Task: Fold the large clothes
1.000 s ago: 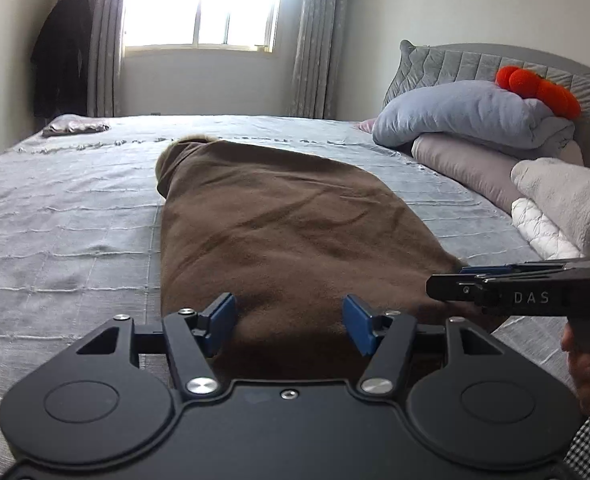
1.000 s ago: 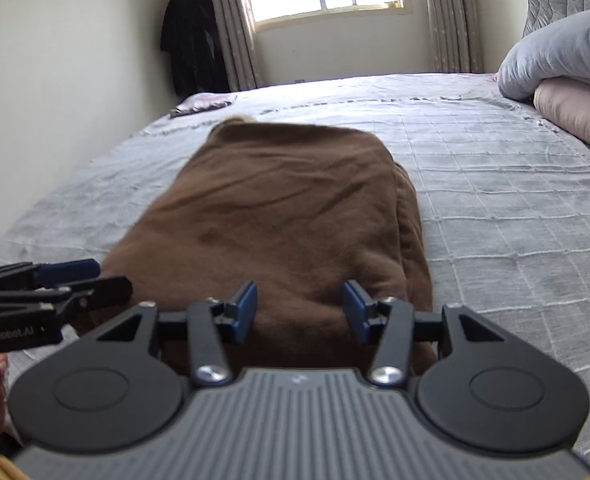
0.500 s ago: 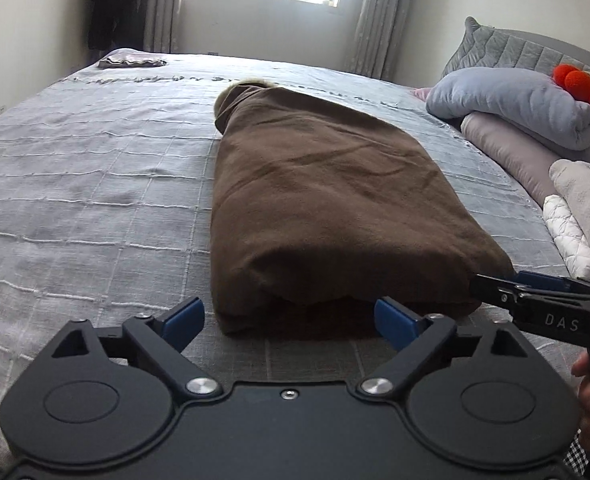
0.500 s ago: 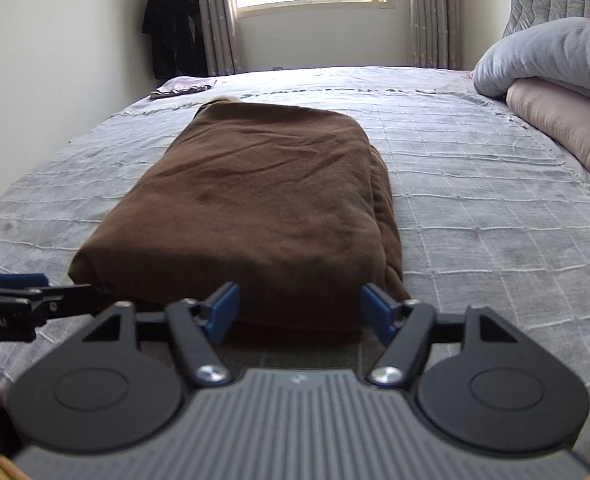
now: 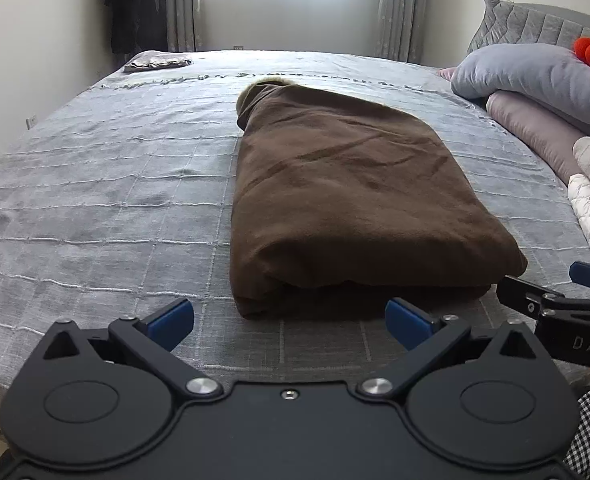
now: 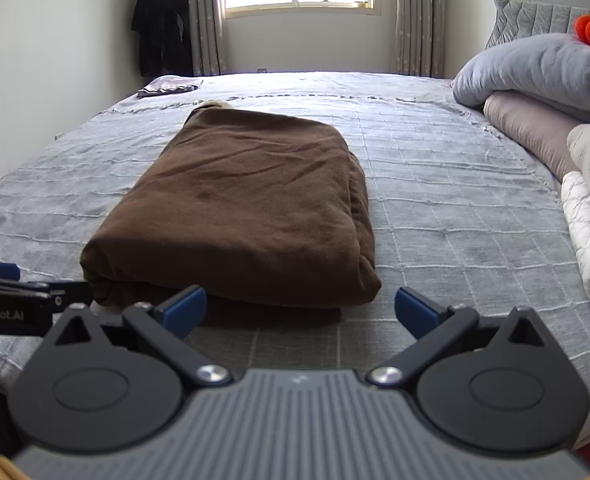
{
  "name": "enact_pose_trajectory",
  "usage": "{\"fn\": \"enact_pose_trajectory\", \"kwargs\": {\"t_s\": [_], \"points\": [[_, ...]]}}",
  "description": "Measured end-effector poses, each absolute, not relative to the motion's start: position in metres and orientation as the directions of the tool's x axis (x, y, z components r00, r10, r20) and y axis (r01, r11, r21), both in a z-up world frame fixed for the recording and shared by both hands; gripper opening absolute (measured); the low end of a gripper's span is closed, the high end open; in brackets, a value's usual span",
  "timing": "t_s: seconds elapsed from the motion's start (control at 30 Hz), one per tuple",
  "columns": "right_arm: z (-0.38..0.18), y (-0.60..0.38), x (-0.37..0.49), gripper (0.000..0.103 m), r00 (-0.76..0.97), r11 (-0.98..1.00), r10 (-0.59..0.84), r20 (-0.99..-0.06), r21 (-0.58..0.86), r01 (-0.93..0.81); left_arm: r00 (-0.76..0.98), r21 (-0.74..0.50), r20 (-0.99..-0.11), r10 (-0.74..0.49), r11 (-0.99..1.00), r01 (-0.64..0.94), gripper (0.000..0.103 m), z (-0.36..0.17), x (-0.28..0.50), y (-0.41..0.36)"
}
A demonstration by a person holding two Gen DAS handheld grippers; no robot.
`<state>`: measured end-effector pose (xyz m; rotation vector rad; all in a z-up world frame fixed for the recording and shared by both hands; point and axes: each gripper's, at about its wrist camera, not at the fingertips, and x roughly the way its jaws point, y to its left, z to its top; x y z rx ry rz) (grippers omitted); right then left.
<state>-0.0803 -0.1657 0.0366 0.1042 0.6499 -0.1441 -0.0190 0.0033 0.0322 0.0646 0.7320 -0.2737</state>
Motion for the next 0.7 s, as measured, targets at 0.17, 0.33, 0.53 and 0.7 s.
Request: {"fn": "enact_pose_trajectory", "kwargs": {"t_s": [0.17, 0.33, 0.53, 0.7], "points": [[0.0382, -0.1653, -0.0807, 0.103, 0.789, 0.984, -0.108, -0.605, 0.046, 0.170, 0.713, -0.042, -0.664, -0.226, 0.963, 0.266, 0.103, 0.0347, -0.0190, 0.0025], [0.0377, -0.1645, -0.0809, 0.103, 0.779, 0.981, -0.129, -0.614, 0.034, 0.189, 0.714, -0.032, -0.668, -0.210, 0.966, 0.255, 0.103, 0.0380, -0.0200, 0.0025], [0.0380, -0.1645, -0.0800, 0.103, 0.751, 0.972, -0.181, -0.636, -0.001, 0.233, 0.723, -0.001, -0.670, -0.169, 0.974, 0.227, 0.103, 0.0407, -0.0236, -0.0010], [0.0369, -0.1659, -0.0801, 0.103, 0.744, 0.972, -0.182, -0.643, -0.001, 0.236, 0.724, 0.005, -0.668, -0.173, 0.972, 0.237, 0.103, 0.0407, -0.0260, -0.0045]]}}
